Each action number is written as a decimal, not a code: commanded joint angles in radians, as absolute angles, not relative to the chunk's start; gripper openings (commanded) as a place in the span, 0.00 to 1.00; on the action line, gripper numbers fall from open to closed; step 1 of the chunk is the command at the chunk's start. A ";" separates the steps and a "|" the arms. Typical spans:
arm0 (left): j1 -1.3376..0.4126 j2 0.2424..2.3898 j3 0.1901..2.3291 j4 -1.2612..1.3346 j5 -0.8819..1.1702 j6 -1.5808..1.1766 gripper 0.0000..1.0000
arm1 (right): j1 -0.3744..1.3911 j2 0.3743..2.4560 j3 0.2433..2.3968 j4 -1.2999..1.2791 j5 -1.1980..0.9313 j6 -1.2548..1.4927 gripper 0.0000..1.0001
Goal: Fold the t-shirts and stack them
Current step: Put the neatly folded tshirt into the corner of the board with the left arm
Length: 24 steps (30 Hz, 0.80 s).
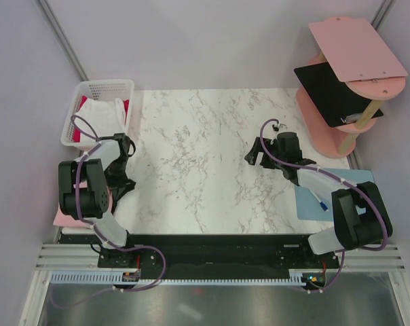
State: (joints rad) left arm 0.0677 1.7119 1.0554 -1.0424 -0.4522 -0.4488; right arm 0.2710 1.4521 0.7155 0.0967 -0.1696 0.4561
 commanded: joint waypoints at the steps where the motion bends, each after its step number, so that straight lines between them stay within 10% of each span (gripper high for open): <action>1: 0.057 1.654 1.089 -1.013 -0.443 -0.388 0.02 | 0.276 1.393 0.761 0.118 -0.192 0.456 0.98; 12: -0.150 1.284 1.132 -0.824 -0.036 -0.385 0.16 | 0.442 1.155 1.256 -0.132 -0.121 0.514 0.98; 24: -0.305 1.400 1.094 -0.692 -0.055 -0.394 0.34 | 0.469 1.127 1.575 -0.212 -0.074 0.765 0.98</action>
State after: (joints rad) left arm -0.2806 1.3624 1.1069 -0.7544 -0.0586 -0.3916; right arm 0.4637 1.1309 1.5204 -0.1436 -0.1249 0.6979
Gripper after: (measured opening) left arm 0.275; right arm 0.982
